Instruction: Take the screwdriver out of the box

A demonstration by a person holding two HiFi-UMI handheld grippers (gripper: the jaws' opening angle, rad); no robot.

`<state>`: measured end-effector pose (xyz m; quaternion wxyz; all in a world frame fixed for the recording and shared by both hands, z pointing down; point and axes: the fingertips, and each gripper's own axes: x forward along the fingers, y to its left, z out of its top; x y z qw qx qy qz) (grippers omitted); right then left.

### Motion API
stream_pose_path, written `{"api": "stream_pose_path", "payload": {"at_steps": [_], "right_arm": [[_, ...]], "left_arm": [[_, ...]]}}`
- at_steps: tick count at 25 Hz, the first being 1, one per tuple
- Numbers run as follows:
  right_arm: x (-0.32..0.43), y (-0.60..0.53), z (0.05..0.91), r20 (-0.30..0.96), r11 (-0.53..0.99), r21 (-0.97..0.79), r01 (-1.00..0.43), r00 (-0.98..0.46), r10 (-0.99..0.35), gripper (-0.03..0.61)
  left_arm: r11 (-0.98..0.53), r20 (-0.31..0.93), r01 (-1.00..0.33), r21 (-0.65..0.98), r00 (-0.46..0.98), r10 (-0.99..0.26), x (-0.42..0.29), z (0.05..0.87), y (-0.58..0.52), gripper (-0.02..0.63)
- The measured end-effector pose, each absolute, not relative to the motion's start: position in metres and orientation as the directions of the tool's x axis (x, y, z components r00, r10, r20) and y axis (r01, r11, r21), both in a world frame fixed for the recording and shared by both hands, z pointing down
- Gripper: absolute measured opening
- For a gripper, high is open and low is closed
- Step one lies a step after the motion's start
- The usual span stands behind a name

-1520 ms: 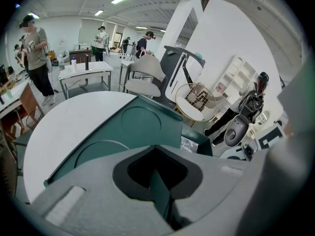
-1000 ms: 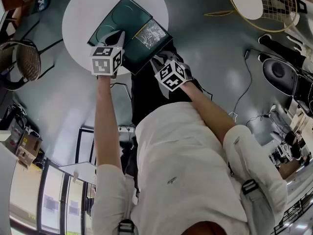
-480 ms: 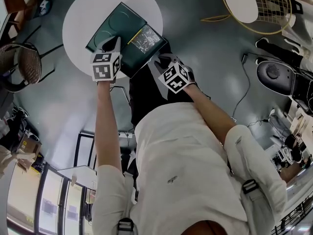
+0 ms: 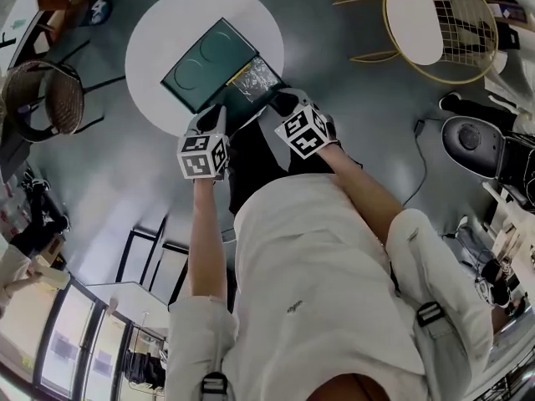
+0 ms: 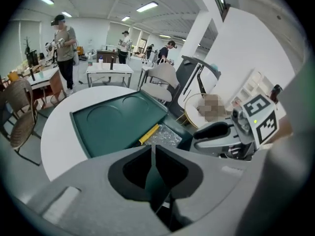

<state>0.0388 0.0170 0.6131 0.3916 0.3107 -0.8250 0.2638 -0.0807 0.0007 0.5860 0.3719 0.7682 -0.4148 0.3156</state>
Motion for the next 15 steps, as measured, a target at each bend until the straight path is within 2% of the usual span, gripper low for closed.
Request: {"api": "stream_pose_path", "payload": {"at_steps": [5, 13, 15], "right_arm": [[0.015, -0.006, 0.603, 0.795, 0.711, -0.198, -0.675, -0.535, -0.286, 0.207], [-0.027, -0.024, 0.618, 0.832, 0.713, -0.244, -0.657, -0.520, -0.194, 0.396], [-0.033, -0.032, 0.625, 0.849, 0.697, -0.228, -0.680, -0.490, -0.199, 0.422]], "left_arm": [[-0.311, 0.807, -0.898, 0.311, 0.422, -0.412, -0.075, 0.594, 0.025, 0.074], [-0.322, 0.819, -0.886, 0.332, 0.441, -0.368, -0.066, 0.599, 0.059, 0.087], [-0.320, 0.821, -0.885, 0.338, 0.444, -0.360, -0.068, 0.603, 0.065, 0.087]]}}
